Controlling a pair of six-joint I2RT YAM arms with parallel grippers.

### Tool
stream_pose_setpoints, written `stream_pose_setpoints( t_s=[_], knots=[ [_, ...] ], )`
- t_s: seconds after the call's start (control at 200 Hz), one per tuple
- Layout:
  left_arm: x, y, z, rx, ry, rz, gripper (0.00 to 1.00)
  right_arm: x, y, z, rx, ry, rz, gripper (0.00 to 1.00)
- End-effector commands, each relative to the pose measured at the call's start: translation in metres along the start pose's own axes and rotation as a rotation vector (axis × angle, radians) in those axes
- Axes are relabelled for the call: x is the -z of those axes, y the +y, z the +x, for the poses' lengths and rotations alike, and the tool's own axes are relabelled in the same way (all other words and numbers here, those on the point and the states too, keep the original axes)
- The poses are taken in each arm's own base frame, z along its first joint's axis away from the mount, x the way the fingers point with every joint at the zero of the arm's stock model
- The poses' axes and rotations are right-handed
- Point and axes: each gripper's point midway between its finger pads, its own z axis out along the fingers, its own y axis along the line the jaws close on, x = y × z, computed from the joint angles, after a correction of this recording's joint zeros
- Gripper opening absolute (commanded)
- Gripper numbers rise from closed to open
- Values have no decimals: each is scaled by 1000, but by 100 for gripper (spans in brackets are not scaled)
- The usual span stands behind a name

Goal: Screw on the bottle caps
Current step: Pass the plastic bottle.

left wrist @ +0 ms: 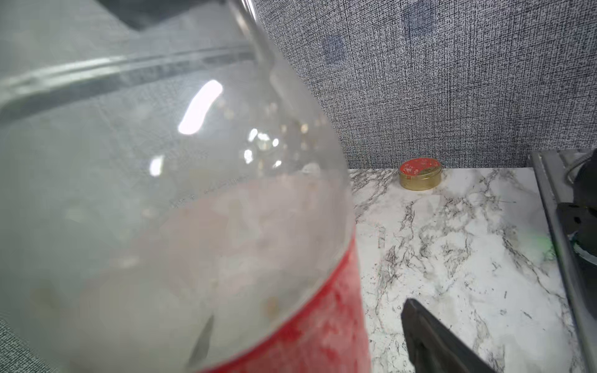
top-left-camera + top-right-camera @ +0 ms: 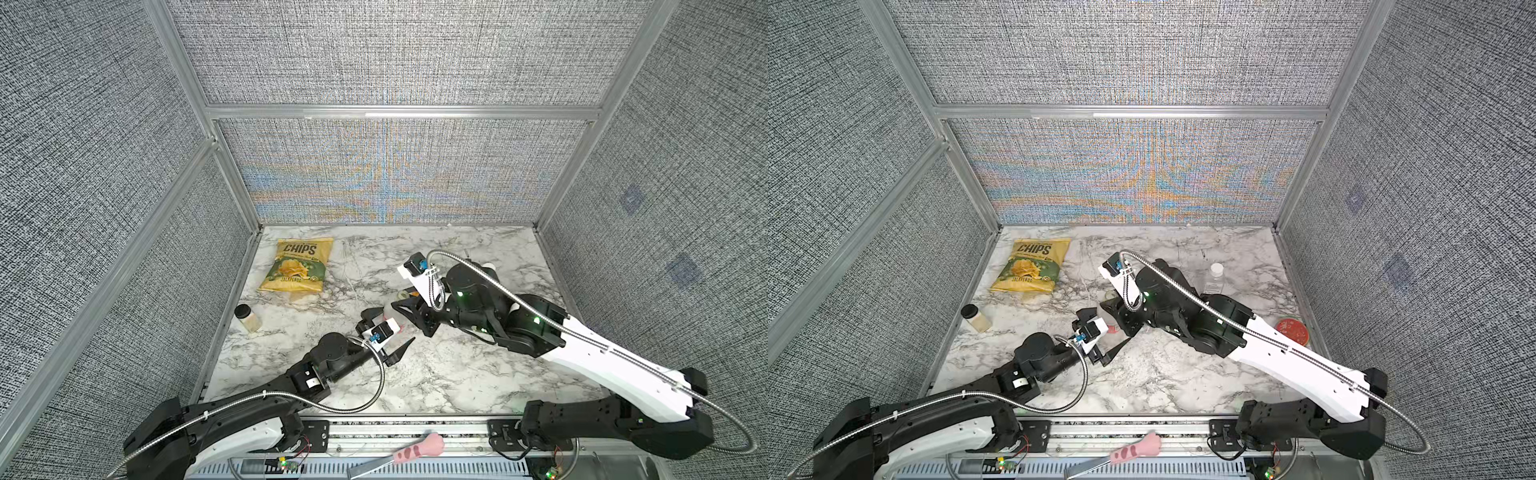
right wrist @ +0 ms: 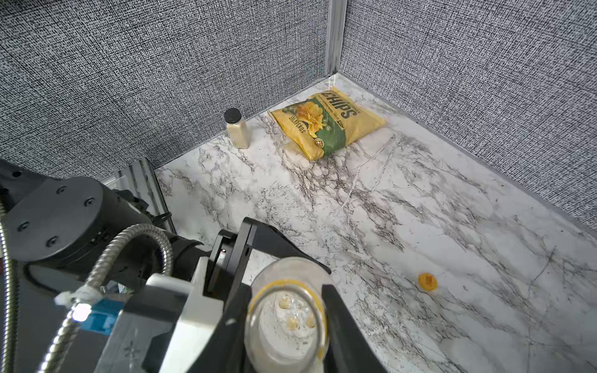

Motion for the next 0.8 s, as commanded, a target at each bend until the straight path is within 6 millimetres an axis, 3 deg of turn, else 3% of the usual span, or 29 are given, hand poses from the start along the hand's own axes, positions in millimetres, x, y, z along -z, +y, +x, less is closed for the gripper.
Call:
stream_pose_setpoints(
  t_s=[0.0,0.795],
  knots=[
    [0,-3,-2,-6,5,25,88,1,-2,-7,31,-21,24,0],
    [11,4,-22,76,-74,23,84,-4,8,-3,41,-35,4,0]
  ],
)
